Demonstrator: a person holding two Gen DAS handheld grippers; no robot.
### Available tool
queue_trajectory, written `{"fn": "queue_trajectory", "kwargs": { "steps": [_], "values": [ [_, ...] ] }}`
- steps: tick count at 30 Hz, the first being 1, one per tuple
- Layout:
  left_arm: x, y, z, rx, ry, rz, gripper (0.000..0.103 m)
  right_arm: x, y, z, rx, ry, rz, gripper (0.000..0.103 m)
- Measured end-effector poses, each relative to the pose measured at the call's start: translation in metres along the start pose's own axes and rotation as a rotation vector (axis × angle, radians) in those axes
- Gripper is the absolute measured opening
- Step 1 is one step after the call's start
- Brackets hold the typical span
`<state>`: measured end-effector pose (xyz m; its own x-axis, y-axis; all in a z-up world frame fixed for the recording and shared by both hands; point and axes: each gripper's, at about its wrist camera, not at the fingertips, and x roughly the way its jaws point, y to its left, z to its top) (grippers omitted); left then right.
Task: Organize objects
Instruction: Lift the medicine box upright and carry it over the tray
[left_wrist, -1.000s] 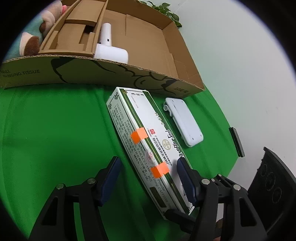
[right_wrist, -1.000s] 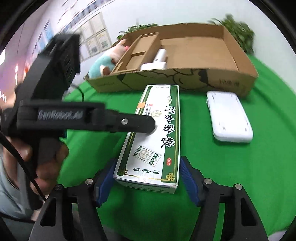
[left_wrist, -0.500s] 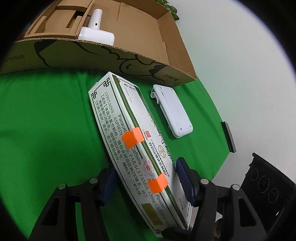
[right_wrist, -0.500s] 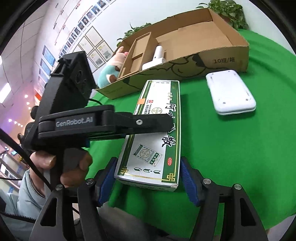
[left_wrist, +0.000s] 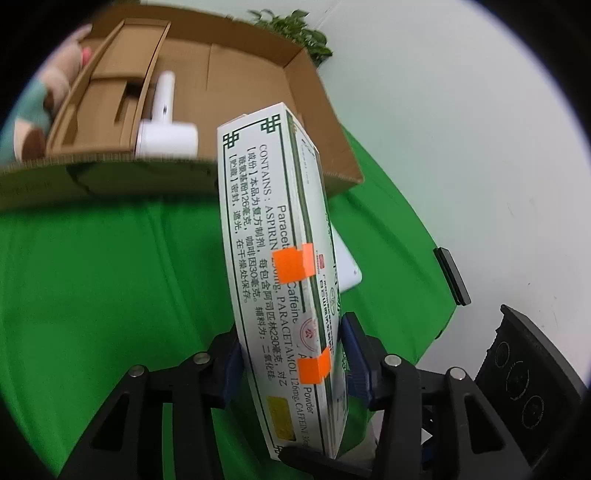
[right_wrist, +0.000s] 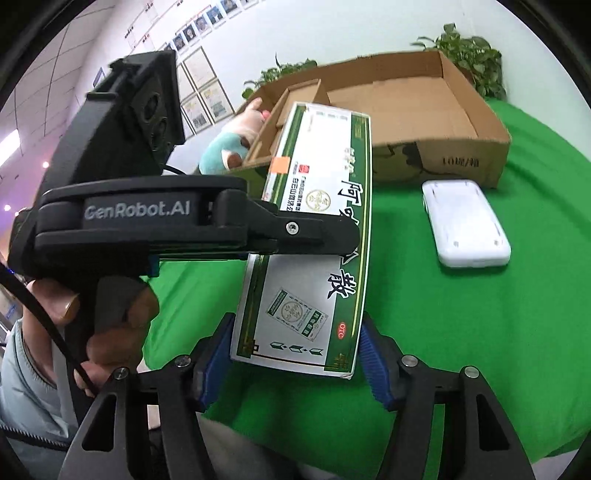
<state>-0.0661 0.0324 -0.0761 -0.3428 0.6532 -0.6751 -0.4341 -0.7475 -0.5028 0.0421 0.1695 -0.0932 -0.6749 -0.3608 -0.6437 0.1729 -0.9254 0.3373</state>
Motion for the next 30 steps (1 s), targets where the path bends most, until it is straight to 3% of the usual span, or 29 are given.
{"fn": "queue_trajectory", "kwargs": {
  "steps": [13,20,26,30],
  "values": [
    [-0.046,-0.051,0.069,0.239,-0.134,-0.006,0.042,-0.032,0.007,0.061,-0.059,-0.201,-0.041,0.059],
    [-0.062,-0.069,0.116,0.325,-0.173,0.039,0.042,-0.038,0.005,0.109,-0.066,-0.282,-0.039,0.059],
    [-0.076,-0.065,0.188,0.324,-0.239,0.057,0.042,-0.023,0.0,0.191,-0.122,-0.262,-0.005,0.059],
    [-0.07,-0.059,0.224,0.319,-0.223,0.058,0.042,-0.01,-0.011,0.238,-0.106,-0.258,0.003,0.059]
  ]
}}
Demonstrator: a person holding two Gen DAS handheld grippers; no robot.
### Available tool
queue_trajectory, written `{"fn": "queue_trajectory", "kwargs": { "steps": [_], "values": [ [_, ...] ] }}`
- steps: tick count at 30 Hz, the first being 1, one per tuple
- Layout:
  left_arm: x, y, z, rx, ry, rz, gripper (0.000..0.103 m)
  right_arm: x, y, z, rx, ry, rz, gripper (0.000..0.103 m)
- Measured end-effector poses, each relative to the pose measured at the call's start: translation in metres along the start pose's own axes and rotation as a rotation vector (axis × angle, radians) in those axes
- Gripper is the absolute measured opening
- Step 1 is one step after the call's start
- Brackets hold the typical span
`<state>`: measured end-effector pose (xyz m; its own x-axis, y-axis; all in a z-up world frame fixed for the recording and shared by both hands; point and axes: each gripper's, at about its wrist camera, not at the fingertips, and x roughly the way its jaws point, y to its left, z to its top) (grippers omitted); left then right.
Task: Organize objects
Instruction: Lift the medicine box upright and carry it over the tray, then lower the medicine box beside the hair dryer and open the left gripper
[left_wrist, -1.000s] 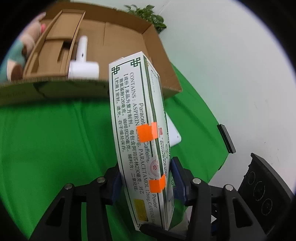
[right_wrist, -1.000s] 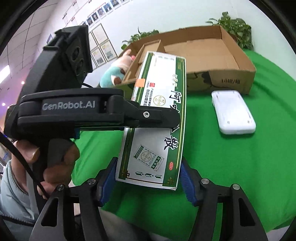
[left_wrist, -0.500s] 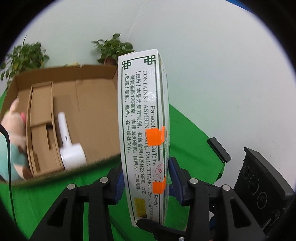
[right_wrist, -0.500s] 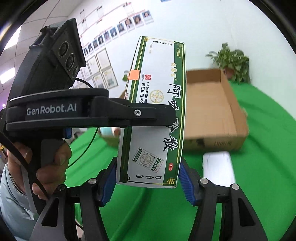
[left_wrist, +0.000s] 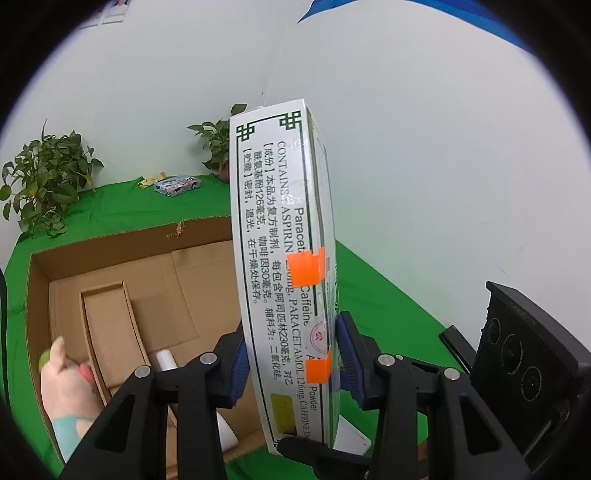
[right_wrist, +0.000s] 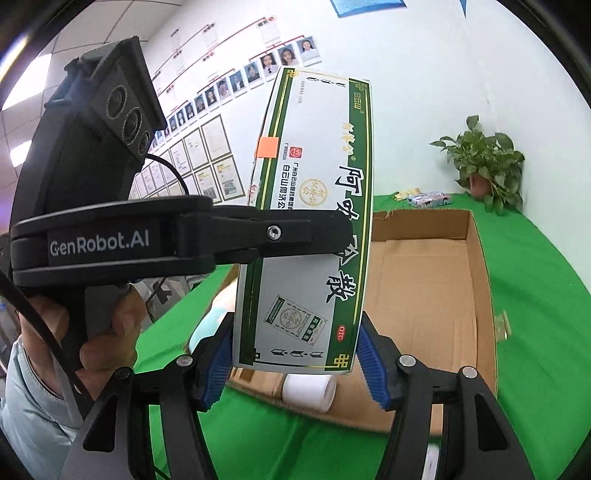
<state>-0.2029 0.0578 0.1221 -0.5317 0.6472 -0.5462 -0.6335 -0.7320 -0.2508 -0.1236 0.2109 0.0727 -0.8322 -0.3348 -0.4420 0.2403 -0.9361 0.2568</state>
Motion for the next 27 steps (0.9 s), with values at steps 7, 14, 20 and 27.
{"fn": "queue_trajectory", "kwargs": {
  "steps": [7,14,20,27],
  "values": [
    [0.061,0.034,-0.012,-0.087,0.131,-0.01,0.042,0.048,-0.037,-0.002,0.089,0.118,0.004,0.059],
    [0.123,0.066,-0.06,-0.2,0.295,0.01,0.042,0.11,-0.074,-0.05,0.224,0.313,0.023,0.058],
    [0.151,0.079,-0.08,-0.27,0.362,0.015,0.045,0.137,-0.09,-0.07,0.265,0.401,0.006,0.058],
    [0.156,0.079,-0.086,-0.279,0.399,0.091,0.056,0.149,-0.091,-0.068,0.24,0.474,-0.027,0.058]
  ]
}}
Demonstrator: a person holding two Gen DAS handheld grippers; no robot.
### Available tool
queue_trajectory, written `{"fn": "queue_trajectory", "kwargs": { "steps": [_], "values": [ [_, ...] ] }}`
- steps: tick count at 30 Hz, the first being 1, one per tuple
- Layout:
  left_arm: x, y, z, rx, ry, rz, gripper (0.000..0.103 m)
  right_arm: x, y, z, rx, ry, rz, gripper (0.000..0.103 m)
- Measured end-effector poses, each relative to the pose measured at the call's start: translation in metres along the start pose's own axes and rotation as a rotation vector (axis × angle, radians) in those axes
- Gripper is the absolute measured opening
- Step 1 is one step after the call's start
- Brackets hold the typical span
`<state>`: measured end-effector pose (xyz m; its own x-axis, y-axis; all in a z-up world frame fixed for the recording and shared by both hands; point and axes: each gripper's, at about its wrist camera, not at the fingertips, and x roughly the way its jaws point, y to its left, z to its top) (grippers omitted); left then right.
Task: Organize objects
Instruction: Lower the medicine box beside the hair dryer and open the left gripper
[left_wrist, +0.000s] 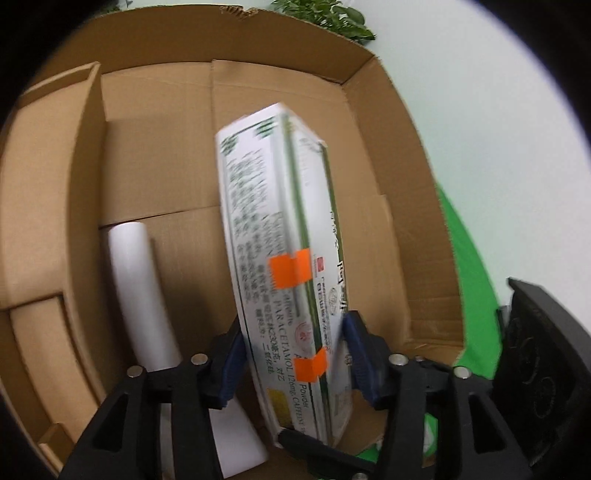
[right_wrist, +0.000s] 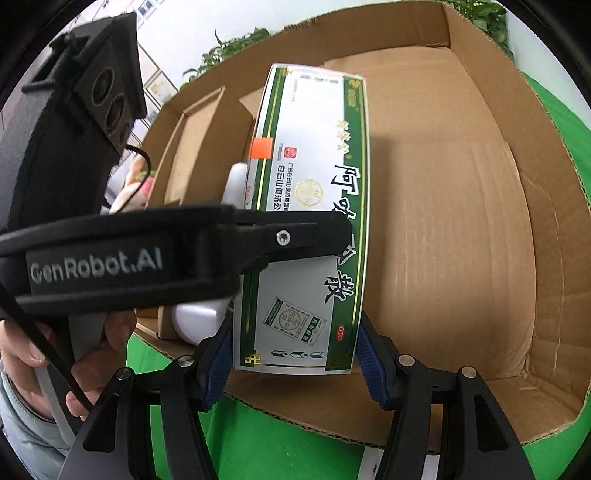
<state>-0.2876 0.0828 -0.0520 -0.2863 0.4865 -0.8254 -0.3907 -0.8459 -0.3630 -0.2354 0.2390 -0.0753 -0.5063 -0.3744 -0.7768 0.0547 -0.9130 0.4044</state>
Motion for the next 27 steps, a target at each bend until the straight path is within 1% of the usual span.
{"fn": "queue_trajectory", "kwargs": {
  "steps": [1,5,6,8,9,10,12,15,17,19,21,23,25,27],
  "values": [
    [-0.001,0.0,-0.001,0.0,0.006,0.021,0.057,0.001,0.001,0.001,-0.005,0.009,-0.007,0.058],
    [-0.01,0.001,0.004,0.016,-0.009,0.034,0.054,0.001,0.006,0.007,-0.022,0.036,-0.043,0.058],
    [-0.01,0.005,0.01,0.011,-0.017,0.053,0.054,0.0,0.007,0.009,-0.024,0.04,-0.054,0.058],
    [-0.02,0.01,0.01,-0.005,-0.038,0.109,0.054,0.003,0.007,0.011,-0.023,0.056,-0.078,0.058],
    [-0.022,0.015,0.016,-0.012,-0.051,0.112,0.054,0.006,0.007,0.012,-0.024,0.07,-0.098,0.058],
    [-0.03,0.018,0.016,-0.024,-0.073,0.094,0.054,0.009,0.008,0.013,-0.029,0.08,-0.114,0.058],
    [-0.041,0.021,0.007,-0.037,-0.106,0.079,0.054,0.01,0.013,0.015,-0.042,0.085,-0.122,0.058],
    [-0.054,0.027,-0.001,-0.052,-0.149,0.098,0.054,0.014,0.023,0.019,-0.065,0.108,-0.13,0.059],
    [-0.063,0.035,-0.011,-0.076,-0.174,0.115,0.054,0.014,0.027,0.021,-0.068,0.114,-0.135,0.062],
    [-0.069,0.04,-0.024,-0.094,-0.189,0.126,0.054,0.014,0.027,0.024,-0.046,0.13,-0.116,0.063],
    [-0.076,0.051,-0.034,-0.109,-0.21,0.131,0.054,0.012,0.03,0.026,-0.052,0.141,-0.108,0.064],
    [-0.084,0.061,-0.048,-0.125,-0.227,0.134,0.054,0.007,0.032,0.03,-0.053,0.133,-0.101,0.065],
    [-0.09,0.062,-0.058,-0.126,-0.246,0.145,0.054,0.0,0.03,0.032,-0.046,0.117,-0.076,0.065],
    [-0.096,0.063,-0.068,-0.125,-0.261,0.156,0.054,-0.006,0.022,0.038,-0.011,0.084,-0.051,0.065]
  ]
}}
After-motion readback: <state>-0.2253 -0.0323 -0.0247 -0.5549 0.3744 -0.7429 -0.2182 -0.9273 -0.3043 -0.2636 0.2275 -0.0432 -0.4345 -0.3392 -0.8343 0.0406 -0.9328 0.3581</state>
